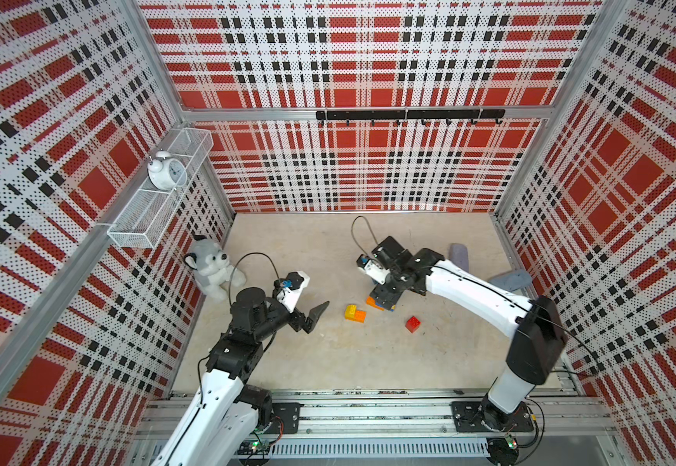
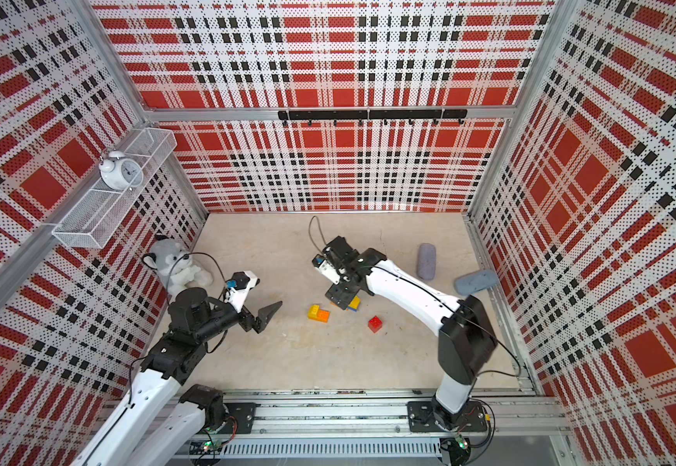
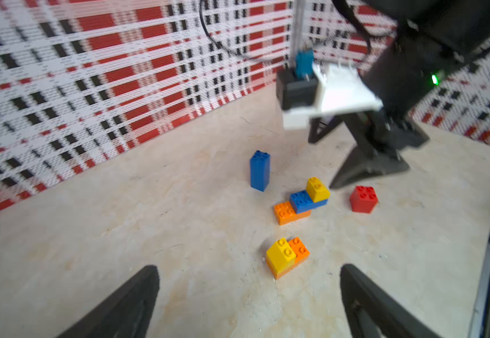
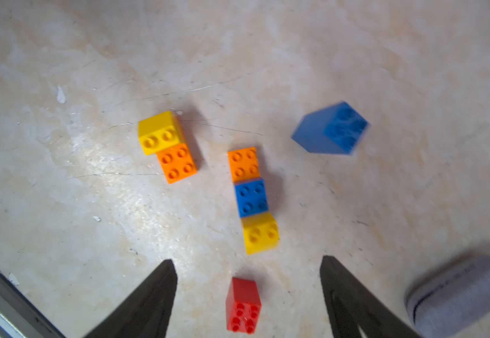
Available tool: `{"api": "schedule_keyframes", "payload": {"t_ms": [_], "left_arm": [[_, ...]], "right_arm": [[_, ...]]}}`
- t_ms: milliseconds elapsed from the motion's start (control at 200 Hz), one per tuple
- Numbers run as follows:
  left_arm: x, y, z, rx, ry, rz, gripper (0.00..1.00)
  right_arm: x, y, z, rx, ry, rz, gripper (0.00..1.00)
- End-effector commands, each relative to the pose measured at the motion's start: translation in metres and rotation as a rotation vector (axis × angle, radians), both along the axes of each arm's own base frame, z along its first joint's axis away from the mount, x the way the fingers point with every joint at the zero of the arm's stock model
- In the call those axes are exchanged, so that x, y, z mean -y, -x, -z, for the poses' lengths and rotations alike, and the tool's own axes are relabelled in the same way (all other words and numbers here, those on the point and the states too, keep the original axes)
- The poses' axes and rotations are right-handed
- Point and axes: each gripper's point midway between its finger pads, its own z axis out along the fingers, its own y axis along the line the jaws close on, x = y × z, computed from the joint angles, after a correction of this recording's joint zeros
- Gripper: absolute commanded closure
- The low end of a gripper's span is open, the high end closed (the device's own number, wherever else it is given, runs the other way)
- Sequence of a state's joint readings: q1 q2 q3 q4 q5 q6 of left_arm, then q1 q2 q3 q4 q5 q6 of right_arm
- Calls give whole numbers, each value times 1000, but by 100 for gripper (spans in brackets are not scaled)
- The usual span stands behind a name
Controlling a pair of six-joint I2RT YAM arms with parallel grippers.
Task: Assemble a fork with lego
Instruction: Pick up the lego brick from the center of the board.
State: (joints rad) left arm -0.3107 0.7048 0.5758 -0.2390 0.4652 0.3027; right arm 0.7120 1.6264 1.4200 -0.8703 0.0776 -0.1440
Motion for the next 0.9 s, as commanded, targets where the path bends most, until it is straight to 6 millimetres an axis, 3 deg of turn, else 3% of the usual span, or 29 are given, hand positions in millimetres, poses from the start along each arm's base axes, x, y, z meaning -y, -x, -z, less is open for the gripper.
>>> {"api": "schedule_keyframes", "payload": {"t_ms": [0,150,346,516,736,897], "left_arm": [[20,7,11,71,-195,142,2],[39,4,42,61,-451,257,1],[58,5,80,-5,-729,426,7],[74,3,111,-43,-912,546,14],[92,-13,130,-62,-1015,608,16],[105,-22,145,-66,-1083,642,22]], "right_arm": [[24,-6,-15,50,-139,154,14],[54,-1,-36,107,-339,296,3],[99,12,-40,111,-550,472,0],[114,30,-30,107,-630,529,0],[125,42,-7,81,-602,572,0],[129,44,-6,91,-588,583,0]]}}
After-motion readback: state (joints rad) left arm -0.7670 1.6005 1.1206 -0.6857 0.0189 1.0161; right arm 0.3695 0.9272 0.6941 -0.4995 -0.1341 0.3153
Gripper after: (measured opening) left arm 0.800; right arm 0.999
